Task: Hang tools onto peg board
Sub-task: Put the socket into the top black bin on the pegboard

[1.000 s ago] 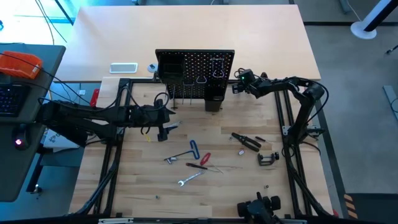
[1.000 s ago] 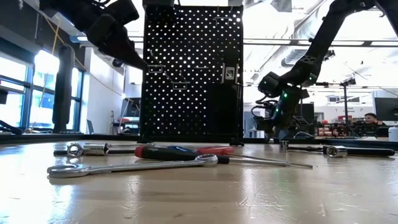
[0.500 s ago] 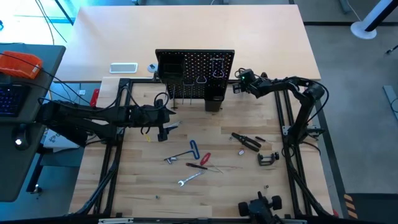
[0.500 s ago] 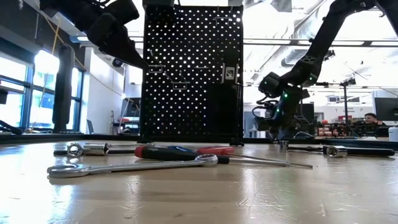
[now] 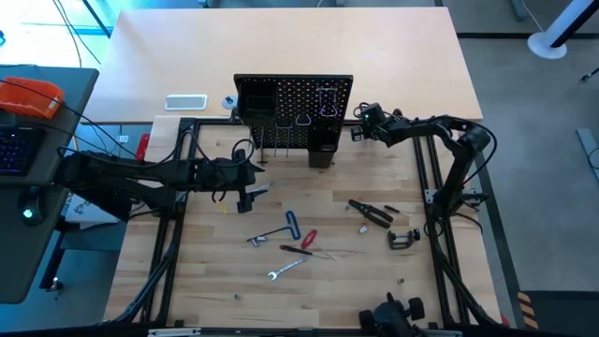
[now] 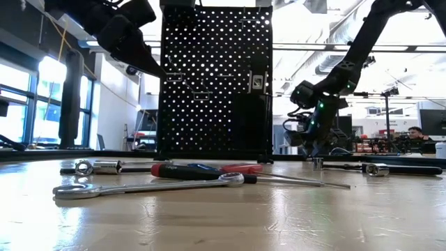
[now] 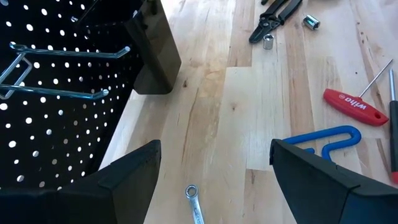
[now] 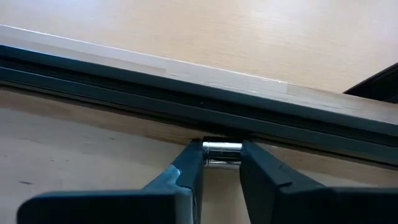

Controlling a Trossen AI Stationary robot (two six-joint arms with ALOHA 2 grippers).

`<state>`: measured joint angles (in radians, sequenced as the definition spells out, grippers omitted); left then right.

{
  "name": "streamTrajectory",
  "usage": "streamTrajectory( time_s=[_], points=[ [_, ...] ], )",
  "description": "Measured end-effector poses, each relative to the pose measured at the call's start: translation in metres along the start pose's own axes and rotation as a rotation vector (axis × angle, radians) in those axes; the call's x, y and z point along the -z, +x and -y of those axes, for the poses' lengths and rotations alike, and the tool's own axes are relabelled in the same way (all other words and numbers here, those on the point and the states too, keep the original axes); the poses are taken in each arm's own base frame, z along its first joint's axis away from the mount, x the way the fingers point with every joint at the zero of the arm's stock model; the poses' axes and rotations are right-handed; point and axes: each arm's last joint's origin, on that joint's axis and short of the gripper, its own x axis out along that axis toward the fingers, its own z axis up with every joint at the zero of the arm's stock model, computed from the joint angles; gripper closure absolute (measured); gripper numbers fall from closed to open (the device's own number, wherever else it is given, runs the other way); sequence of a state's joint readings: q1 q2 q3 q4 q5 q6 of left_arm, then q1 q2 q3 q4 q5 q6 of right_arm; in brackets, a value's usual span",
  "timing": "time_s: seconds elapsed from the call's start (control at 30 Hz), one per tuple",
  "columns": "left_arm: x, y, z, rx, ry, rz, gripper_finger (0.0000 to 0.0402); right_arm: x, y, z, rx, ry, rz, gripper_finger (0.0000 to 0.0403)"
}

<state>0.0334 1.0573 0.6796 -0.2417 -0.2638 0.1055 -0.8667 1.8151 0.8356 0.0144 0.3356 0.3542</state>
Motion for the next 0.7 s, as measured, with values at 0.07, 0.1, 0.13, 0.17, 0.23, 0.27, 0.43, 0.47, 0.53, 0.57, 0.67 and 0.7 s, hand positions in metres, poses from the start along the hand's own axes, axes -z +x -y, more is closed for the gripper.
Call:
streamTrajectory(
  time_s=[0.07, 0.1, 0.13, 0.17, 0.23, 0.27, 0.43, 0.47, 0.53, 0.57, 0.67, 0.7],
  points=[
    [0.0, 0.0, 0.0, 0.0, 0.0, 0.0, 0.0108, 0.002, -0.003, -0.002, 0.0, -0.011, -0.013, 0.0333],
    [0.0, 0.0, 0.0, 0.0, 0.0, 0.0, 0.0108, 0.002, -0.004, -0.003, -0.007, -0.016, -0.017, 0.0333],
    [0.0, 0.0, 0.0, 0.0, 0.001, 0.0, 0.0108, 0.003, -0.006, -0.005, -0.014, -0.021, -0.022, 0.0333],
    [0.0, 0.0, 0.0, 0.0, 0.001, -0.001, 0.0108, 0.004, -0.007, -0.006, -0.02, -0.027, -0.027, 0.0332],
    [0.0, 0.0, 0.0, 0.0, 0.001, -0.001, 0.0108, 0.005, -0.011, -0.009, -0.029, -0.04, -0.034, 0.0332],
    [0.0, 0.0, 0.0, 0.0, 0.001, -0.001, 0.0108, 0.006, -0.013, -0.01, -0.033, -0.046, -0.04, 0.0331],
    [0.001, 0.0, 0.0, 0.001, 0.005, -0.014, 0.0108, 0.012, -0.026, -0.018, -0.054, -0.097, -0.081, 0.0331],
    [0.002, 0.0, 0.0, 0.001, 0.006, -0.015, 0.0108, 0.014, -0.029, -0.02, -0.057, -0.107, -0.087, 0.0331],
    [0.002, 0.0, 0.0, 0.002, 0.008, -0.021, 0.0108, 0.016, -0.036, -0.024, -0.063, -0.129, -0.094, 0.0331],
    [0.002, 0.0, 0.0, 0.002, 0.008, -0.022, 0.0108, 0.017, -0.039, -0.025, -0.062, -0.141, -0.099, 0.0331],
    [0.003, 0.0, 0.0, 0.002, 0.01, -0.026, 0.0108, 0.023, -0.047, -0.03, -0.055, -0.18, -0.122, 0.0331],
    [0.003, 0.0, 0.0, 0.003, 0.01, -0.026, 0.0108, 0.024, -0.05, -0.031, -0.054, -0.191, -0.127, 0.033]
  ],
)
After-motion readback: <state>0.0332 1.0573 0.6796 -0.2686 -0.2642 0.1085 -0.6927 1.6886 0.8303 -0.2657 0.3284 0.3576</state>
